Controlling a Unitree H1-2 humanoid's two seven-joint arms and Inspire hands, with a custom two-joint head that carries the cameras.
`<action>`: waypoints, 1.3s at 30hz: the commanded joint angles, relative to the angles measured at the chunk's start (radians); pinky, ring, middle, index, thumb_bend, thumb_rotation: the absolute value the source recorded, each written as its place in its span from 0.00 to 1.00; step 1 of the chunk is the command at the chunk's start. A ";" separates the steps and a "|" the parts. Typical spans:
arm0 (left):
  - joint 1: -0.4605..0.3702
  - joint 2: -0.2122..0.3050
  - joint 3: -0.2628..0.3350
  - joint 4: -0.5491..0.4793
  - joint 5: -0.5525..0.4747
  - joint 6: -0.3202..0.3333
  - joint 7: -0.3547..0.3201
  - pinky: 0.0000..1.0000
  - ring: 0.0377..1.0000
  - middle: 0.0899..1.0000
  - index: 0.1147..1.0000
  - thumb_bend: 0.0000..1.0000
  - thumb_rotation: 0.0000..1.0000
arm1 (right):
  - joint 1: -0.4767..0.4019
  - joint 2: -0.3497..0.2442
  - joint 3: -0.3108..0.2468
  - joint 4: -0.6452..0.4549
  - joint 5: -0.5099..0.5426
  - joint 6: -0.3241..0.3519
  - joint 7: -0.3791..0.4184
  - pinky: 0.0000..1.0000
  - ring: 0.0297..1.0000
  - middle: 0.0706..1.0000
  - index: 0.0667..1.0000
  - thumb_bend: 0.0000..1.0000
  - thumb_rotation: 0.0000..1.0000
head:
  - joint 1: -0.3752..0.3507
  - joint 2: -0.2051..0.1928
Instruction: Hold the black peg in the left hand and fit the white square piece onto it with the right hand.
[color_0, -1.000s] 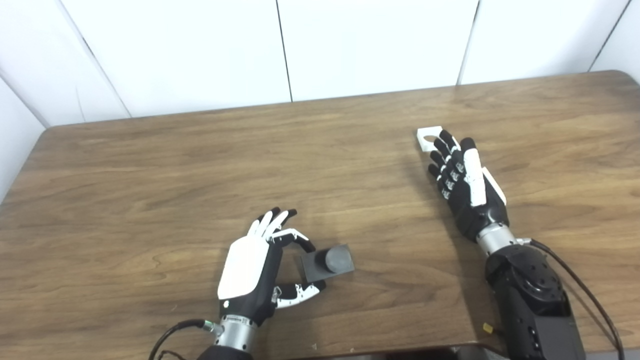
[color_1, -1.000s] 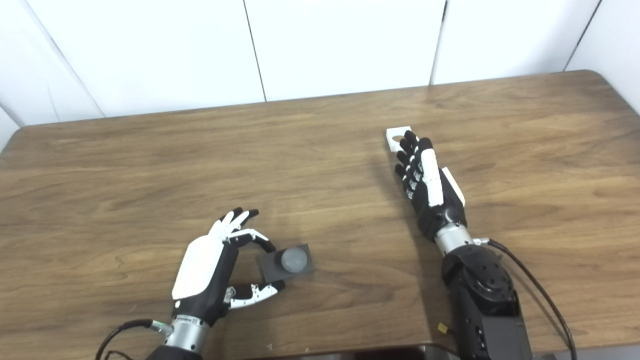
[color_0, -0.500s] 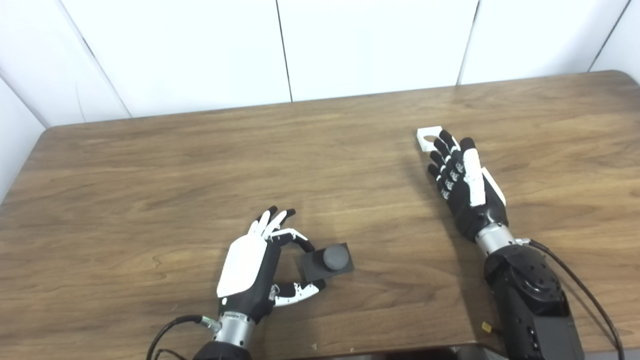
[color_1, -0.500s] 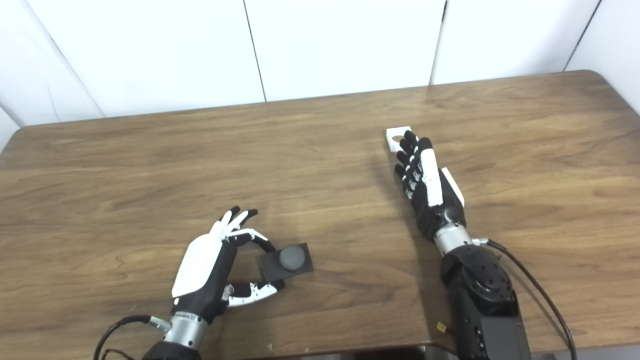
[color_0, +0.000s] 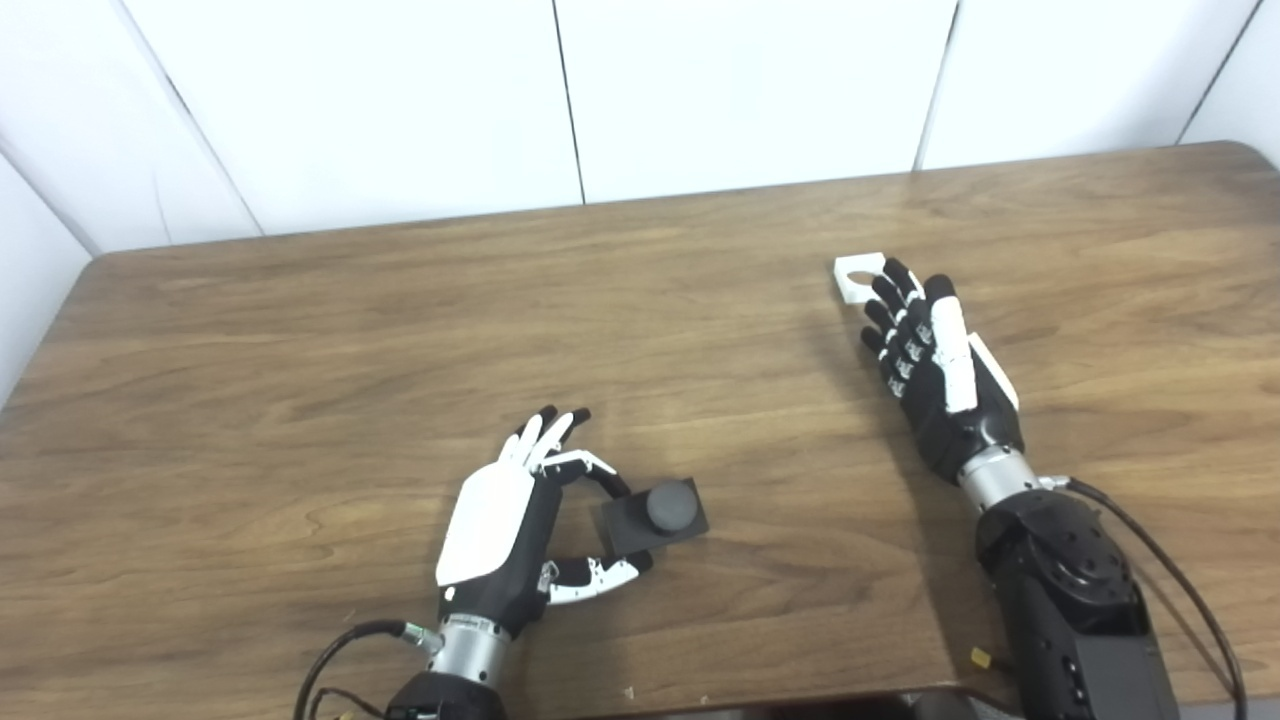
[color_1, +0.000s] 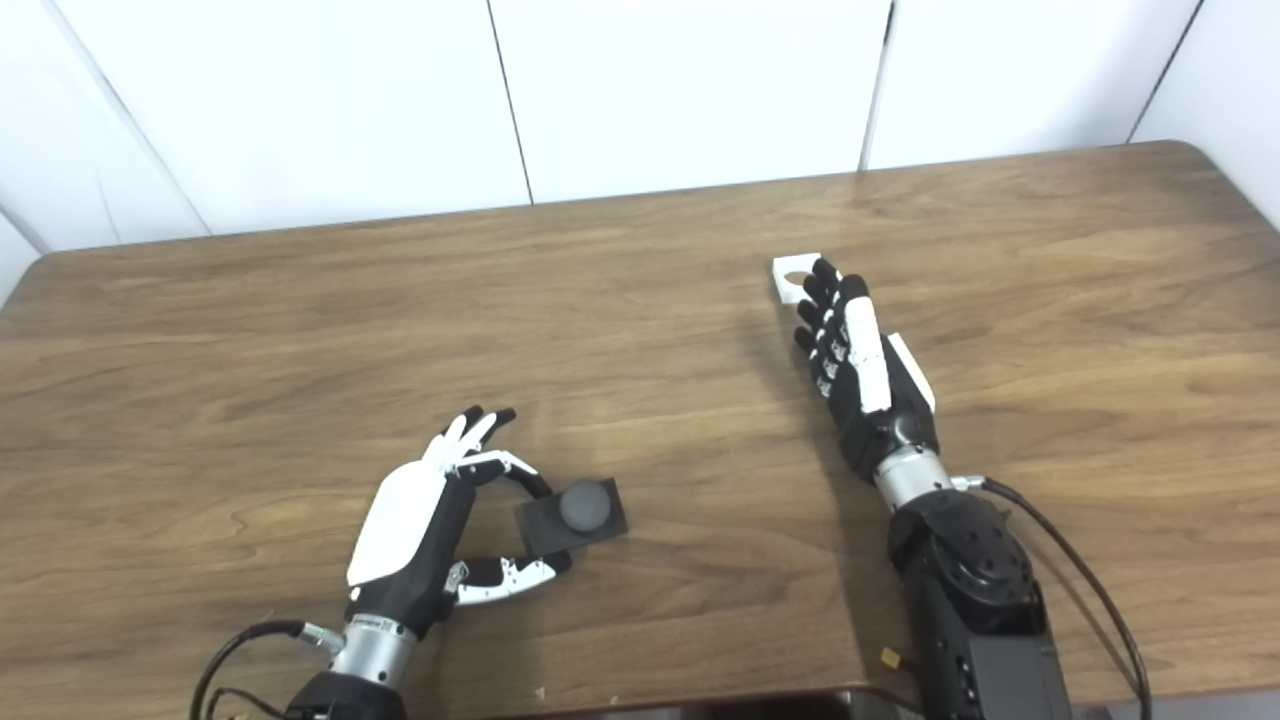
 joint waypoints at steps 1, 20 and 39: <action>-0.012 -0.014 0.008 0.009 0.024 0.010 0.003 1.00 1.00 0.93 0.43 0.49 0.08 | -0.029 -0.046 0.036 -0.062 -0.152 -0.063 -0.035 0.78 0.90 0.91 0.87 0.59 0.55 | -0.001 0.000; -0.015 -0.018 0.004 0.035 0.033 -0.005 0.029 0.99 1.00 0.93 0.43 0.49 0.08 | -0.199 -0.298 0.148 -0.077 -0.600 -0.028 0.028 0.94 0.99 0.95 0.82 0.80 0.34 | -0.016 -0.016; -0.010 -0.016 -0.005 0.035 0.037 -0.009 0.033 0.98 1.00 0.92 0.43 0.49 0.08 | -0.496 -0.431 0.317 0.268 -0.773 -0.068 0.178 1.00 1.00 1.00 0.75 0.90 0.25 | -0.027 -0.019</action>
